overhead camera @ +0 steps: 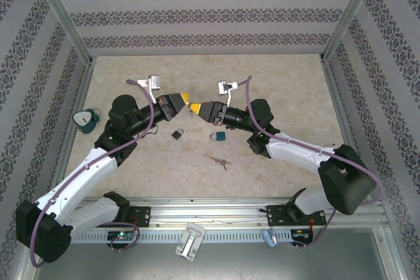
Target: Unlock with the key
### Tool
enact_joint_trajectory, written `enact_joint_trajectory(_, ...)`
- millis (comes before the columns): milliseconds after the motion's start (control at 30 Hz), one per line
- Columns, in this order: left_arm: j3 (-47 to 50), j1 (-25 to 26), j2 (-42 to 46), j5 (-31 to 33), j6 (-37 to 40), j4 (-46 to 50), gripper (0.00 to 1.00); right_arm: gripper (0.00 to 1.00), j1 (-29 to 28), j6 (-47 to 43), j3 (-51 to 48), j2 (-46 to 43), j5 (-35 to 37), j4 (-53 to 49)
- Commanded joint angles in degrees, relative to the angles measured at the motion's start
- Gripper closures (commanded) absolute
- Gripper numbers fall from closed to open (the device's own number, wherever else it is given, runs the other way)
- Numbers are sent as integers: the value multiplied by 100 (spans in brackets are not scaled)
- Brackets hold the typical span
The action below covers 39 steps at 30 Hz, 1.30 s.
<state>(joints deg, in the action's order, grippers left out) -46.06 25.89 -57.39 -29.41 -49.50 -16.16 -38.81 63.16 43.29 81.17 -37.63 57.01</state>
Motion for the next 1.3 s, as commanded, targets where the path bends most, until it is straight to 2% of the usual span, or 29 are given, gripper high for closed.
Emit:
enact_joint_trajectory(0, 31, 90, 12, -91, -60, -417, 100, 59, -68, -13, 212, 19, -130, 345)
enact_joint_trajectory(200, 55, 102, -5, -68, -69, -483, 100, 62, -94, 48, 278, 117, -192, 407)
enact_joint_trajectory(300, 55, 110, -13, -67, -94, -510, 100, 67, -94, 59, 284, 144, -210, 407)
enact_joint_trajectory(433, 84, 115, -4, -5, -129, -562, 100, 63, -103, 89, 281, 187, -232, 415)
enact_joint_trajectory(667, 120, 109, -2, 0, -169, -622, 100, 83, -95, 107, 266, 196, -252, 451)
enact_joint_trajectory(800, 139, 110, 2, 29, -181, -636, 100, 99, -75, 101, 275, 206, -280, 469)
enact_joint_trajectory(1033, 110, 110, 65, 93, -100, -427, 100, 100, 6, 86, 200, 158, -259, 424)
enact_joint_trajectory(1067, 97, 109, 79, 143, -81, -335, 91, 100, 28, 62, 177, 138, -245, 384)
enact_joint_trajectory(1100, 78, 110, 113, 181, -23, -245, 71, 100, 41, 40, 170, 111, -241, 336)
enact_joint_trajectory(1133, 76, 111, 138, 212, 4, -183, 58, 100, 53, 30, 155, 97, -236, 311)
enact_joint_trajectory(1167, 70, 115, 150, 218, 23, -153, 53, 100, 66, 26, 136, 88, -229, 297)
enact_joint_trajectory(1233, 48, 110, 139, 177, 39, -99, 52, 100, 88, 13, 126, 72, -223, 252)
enact_joint_trajectory(1267, 39, 109, 125, 136, 40, -96, 59, 100, 84, -3, 127, 75, -227, 210)
